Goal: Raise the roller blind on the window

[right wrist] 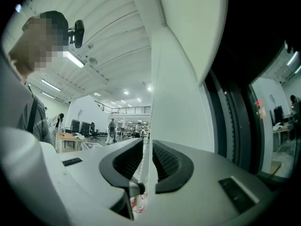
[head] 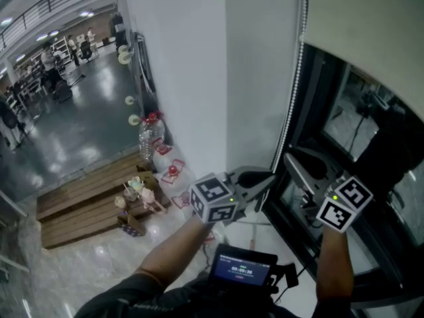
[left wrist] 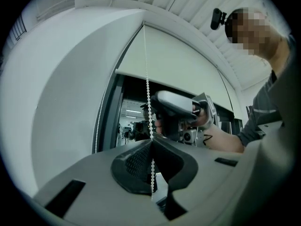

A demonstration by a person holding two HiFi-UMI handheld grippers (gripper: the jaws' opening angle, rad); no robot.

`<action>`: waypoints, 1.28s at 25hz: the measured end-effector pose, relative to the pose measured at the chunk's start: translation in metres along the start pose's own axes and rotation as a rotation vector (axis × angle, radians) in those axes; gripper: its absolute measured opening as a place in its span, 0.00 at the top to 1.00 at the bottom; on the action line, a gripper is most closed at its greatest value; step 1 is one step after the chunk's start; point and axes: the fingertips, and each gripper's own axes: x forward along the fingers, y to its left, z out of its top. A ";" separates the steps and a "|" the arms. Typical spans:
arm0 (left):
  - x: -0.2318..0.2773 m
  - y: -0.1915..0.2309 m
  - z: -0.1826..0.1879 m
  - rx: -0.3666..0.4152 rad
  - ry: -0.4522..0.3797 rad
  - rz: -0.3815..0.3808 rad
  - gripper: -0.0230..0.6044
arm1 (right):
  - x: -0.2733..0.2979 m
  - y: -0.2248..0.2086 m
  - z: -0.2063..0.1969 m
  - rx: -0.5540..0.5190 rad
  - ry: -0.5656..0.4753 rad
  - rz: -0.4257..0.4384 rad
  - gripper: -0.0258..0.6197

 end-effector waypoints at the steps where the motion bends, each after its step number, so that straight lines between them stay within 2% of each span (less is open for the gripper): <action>1: -0.001 -0.002 0.000 0.004 -0.001 -0.002 0.96 | 0.005 0.002 0.005 -0.006 -0.003 0.007 0.83; 6: -0.003 -0.007 0.003 0.014 0.001 -0.007 0.96 | 0.018 0.007 0.016 -0.017 -0.001 0.038 0.83; 7: -0.002 -0.007 0.004 0.020 0.004 -0.004 0.96 | 0.020 0.007 0.017 -0.015 0.002 0.046 0.90; 12: -0.007 -0.006 0.003 0.022 0.001 0.009 0.96 | 0.023 0.012 0.012 0.014 0.005 0.065 0.95; 20: -0.007 0.000 -0.003 0.034 0.005 0.032 0.96 | 0.025 0.007 0.005 0.073 -0.044 0.064 0.96; 23: -0.006 0.000 -0.017 0.044 0.039 0.041 0.96 | 0.025 0.007 -0.010 0.077 -0.024 0.055 0.96; 32: -0.005 0.000 -0.094 -0.026 0.171 0.065 0.96 | 0.016 0.000 -0.090 0.206 0.058 0.038 0.96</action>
